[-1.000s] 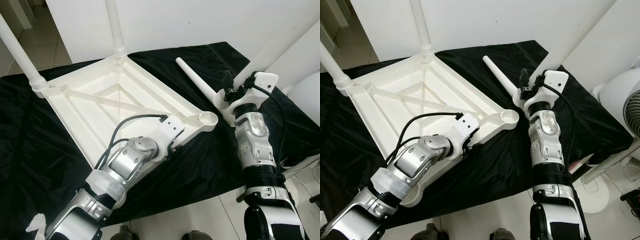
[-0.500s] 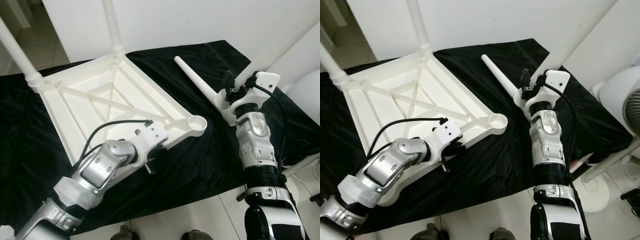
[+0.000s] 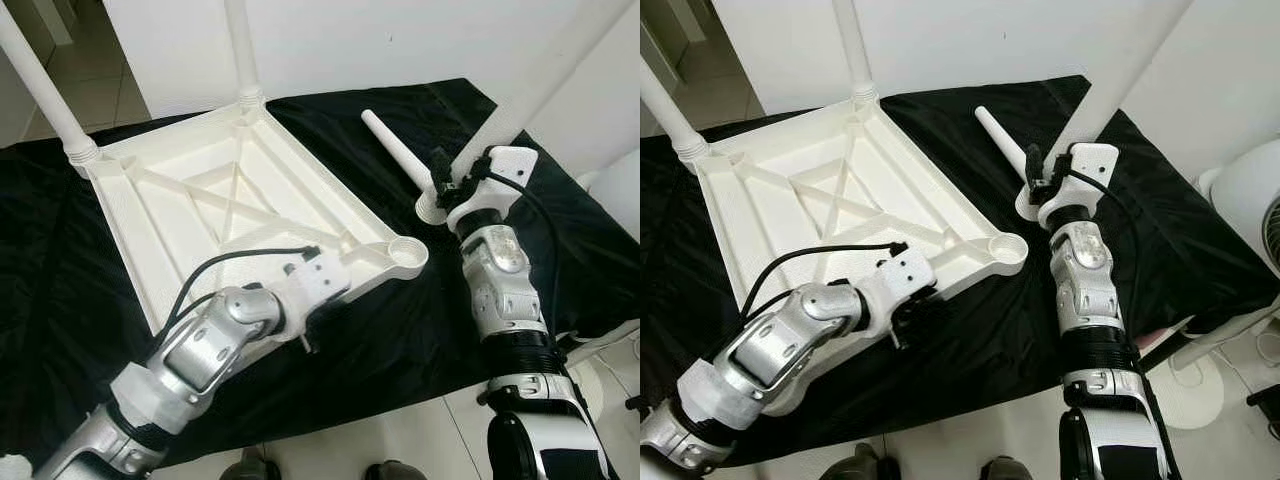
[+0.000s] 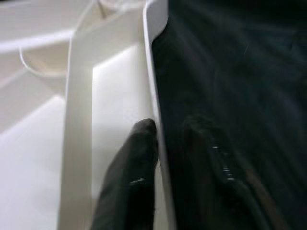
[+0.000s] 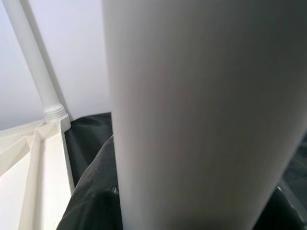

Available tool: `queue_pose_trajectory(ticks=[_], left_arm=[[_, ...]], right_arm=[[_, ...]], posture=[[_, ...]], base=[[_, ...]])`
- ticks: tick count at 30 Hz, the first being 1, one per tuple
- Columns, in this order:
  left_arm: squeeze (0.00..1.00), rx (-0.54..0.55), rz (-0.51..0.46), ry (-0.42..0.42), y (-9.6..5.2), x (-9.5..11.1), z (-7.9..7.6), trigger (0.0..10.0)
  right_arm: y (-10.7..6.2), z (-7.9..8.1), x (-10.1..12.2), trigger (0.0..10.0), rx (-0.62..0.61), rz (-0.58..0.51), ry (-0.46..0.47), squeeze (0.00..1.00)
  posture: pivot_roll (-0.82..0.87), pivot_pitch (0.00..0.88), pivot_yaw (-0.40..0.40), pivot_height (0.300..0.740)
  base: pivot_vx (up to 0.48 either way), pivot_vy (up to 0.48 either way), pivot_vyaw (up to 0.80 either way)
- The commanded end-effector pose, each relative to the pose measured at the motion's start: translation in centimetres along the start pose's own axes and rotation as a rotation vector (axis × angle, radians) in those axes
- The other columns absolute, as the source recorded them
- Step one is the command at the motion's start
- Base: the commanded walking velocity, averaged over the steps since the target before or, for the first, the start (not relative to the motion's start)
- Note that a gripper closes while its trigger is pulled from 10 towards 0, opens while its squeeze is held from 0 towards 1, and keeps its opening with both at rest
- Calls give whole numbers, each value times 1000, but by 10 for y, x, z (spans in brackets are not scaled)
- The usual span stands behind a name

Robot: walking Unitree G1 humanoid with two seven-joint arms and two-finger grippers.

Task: Building children table

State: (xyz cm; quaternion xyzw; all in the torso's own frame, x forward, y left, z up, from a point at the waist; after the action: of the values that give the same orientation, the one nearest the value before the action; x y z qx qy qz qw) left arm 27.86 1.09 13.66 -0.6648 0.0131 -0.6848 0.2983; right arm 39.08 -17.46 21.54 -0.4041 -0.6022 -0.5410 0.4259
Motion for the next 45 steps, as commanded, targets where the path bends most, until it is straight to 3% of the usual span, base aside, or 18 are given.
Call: queue_pose_trajectory(ticks=[1, 2, 3, 8, 14, 17, 20, 28, 32, 45], left_arm=[[1000, -38, -58, 24, -3, 13, -3, 10000], [1000, -38, -58, 24, -3, 13, -3, 10000], [0, -40, -112, -1, -8, 25, -1, 10000], [0, 13, -216, -49, -18, 44, 10, 10000], [0, 26, -232, -54, -20, 47, 12, 10000], [0, 176, -302, -131, -29, 52, 37, 10000], [0, 226, -316, -127, -35, 51, 42, 10000], [0, 245, -358, -145, -44, 55, 45, 10000], [0, 195, -374, -146, -45, 58, 37, 10000], [0, 189, -377, -150, -44, 60, 37, 10000]], right_arm=[[2, 7, -4, 10000, 36, 29, -11, 0], [2, 7, -4, 10000, 36, 29, -11, 0], [2, 13, -8, 10000, 68, 54, -39, 0], [1, 28, -13, 10000, 148, 74, -72, 0], [0, 30, -14, 10000, 163, 78, -77, 0], [-9, 43, -19, 10000, 251, 65, -104, 0], [-17, 42, -26, 10000, 265, 79, -90, 0], [-32, 39, -42, 10000, 286, 129, -76, 0], [-42, 35, -60, 10000, 280, 183, -70, 0], [-51, 39, -68, 10000, 378, 188, -147, 0]], posture=[[-74, 20, 62, 740], [-74, 20, 62, 740], [-70, 13, 57, 740], [-64, 8, 49, 740], [-62, 7, 47, 740], [-54, 0, 22, 740], [-51, 0, 18, 740], [-51, 0, 15, 740], [-56, 0, 23, 740], [-60, 0, 38, 740]], base=[[0, 0, 0], [0, 0, 0], [0, 0, 0], [0, 0, 0], [0, 0, 0], [0, 0, 0], [0, 0, 0], [0, 0, 0], [0, 0, 0], [0, 0, 0]])
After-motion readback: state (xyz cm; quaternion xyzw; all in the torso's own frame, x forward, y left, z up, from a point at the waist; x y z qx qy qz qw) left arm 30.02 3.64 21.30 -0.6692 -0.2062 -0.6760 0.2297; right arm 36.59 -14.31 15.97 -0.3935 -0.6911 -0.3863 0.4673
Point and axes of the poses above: a point about 5 cm out from each wrist's last joint towards the gripper, its own y axis pointing out of the wrist towards the gripper, its own x axis along the axis of the wrist's last joint, z = x × y, the point moved 4 cm from there along y, pointing out of the wrist towards the gripper, and after that the axes turned 5 degrees about -y, right-handed, at the moved point
